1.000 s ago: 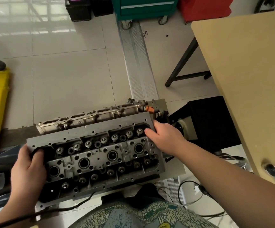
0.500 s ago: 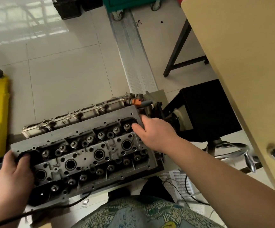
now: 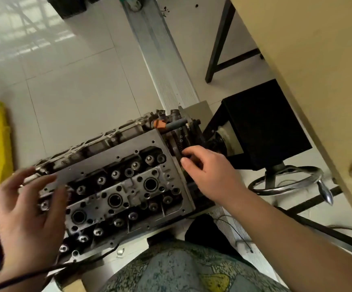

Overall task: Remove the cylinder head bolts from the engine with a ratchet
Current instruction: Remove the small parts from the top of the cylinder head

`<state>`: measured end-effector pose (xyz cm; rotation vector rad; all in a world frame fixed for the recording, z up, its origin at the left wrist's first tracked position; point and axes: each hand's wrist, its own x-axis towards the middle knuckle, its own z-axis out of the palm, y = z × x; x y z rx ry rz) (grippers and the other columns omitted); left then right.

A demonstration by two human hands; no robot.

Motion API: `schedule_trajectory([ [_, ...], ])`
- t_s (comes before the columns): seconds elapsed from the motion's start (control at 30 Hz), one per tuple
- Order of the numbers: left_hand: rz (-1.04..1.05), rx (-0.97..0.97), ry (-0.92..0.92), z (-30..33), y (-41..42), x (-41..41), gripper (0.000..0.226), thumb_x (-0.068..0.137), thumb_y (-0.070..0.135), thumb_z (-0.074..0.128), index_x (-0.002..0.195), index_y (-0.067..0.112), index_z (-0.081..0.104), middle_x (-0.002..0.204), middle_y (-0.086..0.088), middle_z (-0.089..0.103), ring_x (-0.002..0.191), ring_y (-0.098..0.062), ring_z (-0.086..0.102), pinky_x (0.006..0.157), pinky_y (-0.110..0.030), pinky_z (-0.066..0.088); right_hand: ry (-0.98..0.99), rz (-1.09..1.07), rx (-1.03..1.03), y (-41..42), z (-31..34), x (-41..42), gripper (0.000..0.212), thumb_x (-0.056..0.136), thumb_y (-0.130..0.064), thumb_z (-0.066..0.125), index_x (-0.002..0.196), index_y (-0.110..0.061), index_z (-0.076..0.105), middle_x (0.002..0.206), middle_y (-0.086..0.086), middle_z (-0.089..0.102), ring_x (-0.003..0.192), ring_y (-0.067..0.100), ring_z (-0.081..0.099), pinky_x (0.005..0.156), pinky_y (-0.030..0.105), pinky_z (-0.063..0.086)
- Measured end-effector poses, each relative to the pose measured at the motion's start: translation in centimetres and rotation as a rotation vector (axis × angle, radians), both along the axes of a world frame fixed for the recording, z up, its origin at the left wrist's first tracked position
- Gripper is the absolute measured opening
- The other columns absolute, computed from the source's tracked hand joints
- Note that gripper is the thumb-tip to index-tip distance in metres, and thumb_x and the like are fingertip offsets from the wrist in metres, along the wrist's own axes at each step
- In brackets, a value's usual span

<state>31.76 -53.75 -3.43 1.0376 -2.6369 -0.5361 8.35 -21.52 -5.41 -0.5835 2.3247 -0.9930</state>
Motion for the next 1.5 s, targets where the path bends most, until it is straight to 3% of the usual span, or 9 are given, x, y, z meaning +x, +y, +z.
schedule_trajectory([
  [0.27, -0.262, -0.094, -0.423, -0.2, 7.2, -7.4, 0.081, 0.093, 0.083, 0.028, 0.162, 0.04, 0.027, 0.173, -0.001, 0.016, 0.161, -0.029, -0.002, 0.128, -0.06, -0.001, -0.041, 0.318, 0.262, -2.4, 1.5, -1.4, 0.06, 0.099, -0.069, 0.036, 0.141, -0.029, 0.053, 0.123, 0.0, 0.07, 0.113, 0.025, 0.065, 0.092, 0.047, 0.056],
  [0.4, -0.263, -0.129, -0.421, -0.8, 7.0, -7.6, 0.082, 0.092, 0.087, 0.028, 0.16, 0.043, 0.028, 0.172, 0.001, 0.018, 0.16, -0.032, 0.004, 0.127, -0.058, 0.003, -0.103, 0.288, 0.22, -2.6, 1.5, -1.9, 0.05, 0.097, -0.067, 0.045, 0.125, -0.033, 0.067, 0.097, -0.012, 0.072, 0.094, 0.015, 0.067, 0.083, 0.04, 0.058],
  [0.6, -0.247, -0.162, -0.378, -1.0, 6.9, -7.8, 0.08, 0.093, 0.087, 0.028, 0.159, 0.043, 0.029, 0.171, -0.001, 0.023, 0.159, -0.035, 0.01, 0.125, -0.061, 0.011, -0.099, 0.275, 0.213, -3.0, 1.3, -2.0, 0.057, 0.098, -0.065, 0.045, 0.135, -0.027, 0.065, 0.113, -0.011, 0.073, 0.105, 0.011, 0.067, 0.091, 0.042, 0.057],
  [0.9, -0.232, -0.118, -0.368, -0.7, 7.0, -8.2, 0.078, 0.093, 0.086, 0.031, 0.159, 0.043, 0.03, 0.172, -0.001, 0.023, 0.159, -0.034, 0.009, 0.125, -0.061, 0.011, -0.05, 0.293, 0.188, -2.9, 0.8, -2.4, 0.049, 0.096, -0.068, 0.043, 0.108, -0.029, 0.071, 0.072, -0.012, 0.07, 0.066, 0.0, 0.064, 0.062, 0.032, 0.052],
  [1.03, -0.205, 0.004, -0.243, 0.3, 6.5, -7.4, 0.079, 0.094, 0.082, 0.031, 0.162, 0.042, 0.025, 0.174, 0.004, 0.016, 0.16, -0.025, 0.007, 0.128, -0.056, 0.008, -0.129, 0.202, 0.087, -2.1, 0.2, -2.0, 0.06, 0.094, -0.073, 0.045, 0.134, -0.033, 0.065, 0.11, -0.02, 0.073, 0.104, -0.003, 0.065, 0.087, 0.028, 0.054],
  [1.17, 0.178, 0.048, 0.045, 0.4, 0.7, -2.0, 0.074, 0.098, 0.073, 0.044, 0.157, 0.031, 0.03, 0.162, 0.001, 0.034, 0.152, -0.023, 0.029, 0.122, -0.054, 0.023, -0.278, -0.108, -0.053, -1.8, -0.2, -1.5, 0.048, 0.102, -0.053, 0.055, 0.144, -0.03, 0.057, 0.134, -0.015, 0.062, 0.127, 0.005, 0.055, 0.1, 0.024, 0.044],
  [1.3, 0.684, 0.392, 0.152, -0.8, -5.5, 5.9, 0.091, 0.078, 0.095, 0.048, 0.148, 0.038, 0.037, 0.147, -0.004, 0.054, 0.133, -0.035, 0.055, 0.108, -0.066, 0.044, 0.347, 0.053, -0.141, -2.8, 1.4, -1.1, 0.026, 0.101, -0.029, 0.062, 0.125, -0.026, 0.068, 0.116, -0.014, 0.062, 0.111, 0.001, 0.054, 0.094, 0.014, 0.041],
  [1.37, 0.779, 0.651, 0.126, -1.6, -6.0, 8.4, 0.105, 0.065, 0.102, 0.048, 0.145, 0.035, 0.048, 0.142, -0.005, 0.061, 0.128, -0.035, 0.06, 0.107, -0.067, 0.045, 0.588, 0.346, -0.111, -4.8, 3.4, -2.5, 0.018, 0.099, -0.028, 0.065, 0.114, -0.026, 0.074, 0.106, -0.009, 0.062, 0.1, 0.01, 0.054, 0.084, 0.024, 0.045],
  [1.5, 0.733, 1.18, 0.119, -2.6, -2.5, 9.4, 0.08, 0.072, 0.09, 0.064, 0.134, 0.039, 0.066, 0.124, -0.007, 0.076, 0.112, -0.035, 0.073, 0.097, -0.066, 0.053, 0.7, 0.874, 0.34, -9.5, 6.3, -4.3, 0.026, 0.101, -0.046, 0.053, 0.113, -0.036, 0.073, 0.1, -0.005, 0.058, 0.095, 0.019, 0.054, 0.074, 0.037, 0.047],
])
